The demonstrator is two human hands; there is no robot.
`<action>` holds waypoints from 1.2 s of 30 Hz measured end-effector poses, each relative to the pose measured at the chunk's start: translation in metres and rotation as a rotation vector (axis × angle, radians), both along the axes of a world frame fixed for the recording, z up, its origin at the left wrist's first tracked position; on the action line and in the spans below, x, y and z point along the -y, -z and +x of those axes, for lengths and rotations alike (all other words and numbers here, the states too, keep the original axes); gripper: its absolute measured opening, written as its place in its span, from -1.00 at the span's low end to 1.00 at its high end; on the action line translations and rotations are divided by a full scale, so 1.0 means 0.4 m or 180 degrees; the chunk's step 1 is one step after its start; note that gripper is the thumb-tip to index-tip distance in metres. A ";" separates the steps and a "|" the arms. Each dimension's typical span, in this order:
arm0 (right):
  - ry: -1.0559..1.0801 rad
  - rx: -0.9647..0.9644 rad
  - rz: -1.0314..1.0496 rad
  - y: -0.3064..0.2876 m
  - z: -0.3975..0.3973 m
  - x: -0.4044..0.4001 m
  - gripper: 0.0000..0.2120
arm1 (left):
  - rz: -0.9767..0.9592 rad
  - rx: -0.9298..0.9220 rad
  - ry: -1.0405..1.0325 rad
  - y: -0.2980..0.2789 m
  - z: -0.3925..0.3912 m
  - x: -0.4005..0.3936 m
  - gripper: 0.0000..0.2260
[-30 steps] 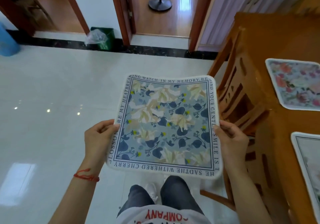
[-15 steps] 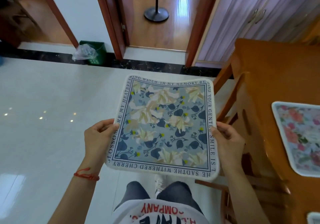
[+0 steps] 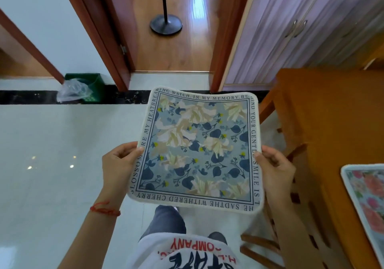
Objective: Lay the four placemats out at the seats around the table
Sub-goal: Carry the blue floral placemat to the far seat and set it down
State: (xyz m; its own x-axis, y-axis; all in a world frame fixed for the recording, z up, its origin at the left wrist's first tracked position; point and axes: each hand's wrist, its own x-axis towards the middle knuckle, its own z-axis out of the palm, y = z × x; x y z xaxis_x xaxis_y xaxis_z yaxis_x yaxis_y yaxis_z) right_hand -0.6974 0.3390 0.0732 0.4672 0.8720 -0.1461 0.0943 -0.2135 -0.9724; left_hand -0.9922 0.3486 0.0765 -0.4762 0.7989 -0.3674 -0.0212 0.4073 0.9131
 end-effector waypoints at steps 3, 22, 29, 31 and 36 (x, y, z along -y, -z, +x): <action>0.0080 0.0001 0.0006 0.001 -0.024 -0.110 -0.81 | 0.0023 -0.0043 0.0089 -0.006 -0.027 -0.140 -0.92; 0.0710 0.0224 -0.0126 0.033 0.085 -0.658 -0.86 | 0.0129 -0.0065 0.0823 0.013 0.097 -0.811 -0.92; 0.0894 0.0176 -0.0015 0.027 0.207 -0.867 -0.86 | 0.0260 -0.0024 0.0987 -0.011 0.235 -1.052 -0.88; 0.0956 0.0128 -0.0037 0.026 0.235 -0.917 -0.84 | 0.0274 -0.0065 0.1048 -0.012 0.267 -1.114 -0.88; 0.1186 0.0060 -0.0080 0.025 0.290 -1.015 -0.87 | 0.0218 -0.0081 0.1296 -0.006 0.340 -1.267 -0.90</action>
State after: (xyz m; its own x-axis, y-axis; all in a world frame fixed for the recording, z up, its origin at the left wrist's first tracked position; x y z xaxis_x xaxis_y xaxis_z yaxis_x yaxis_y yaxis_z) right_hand -0.5813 0.7449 0.0632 0.7547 0.6378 -0.1536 0.0235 -0.2602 -0.9653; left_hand -0.8563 0.8554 0.0788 -0.1243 0.9461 -0.2989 0.1521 0.3159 0.9365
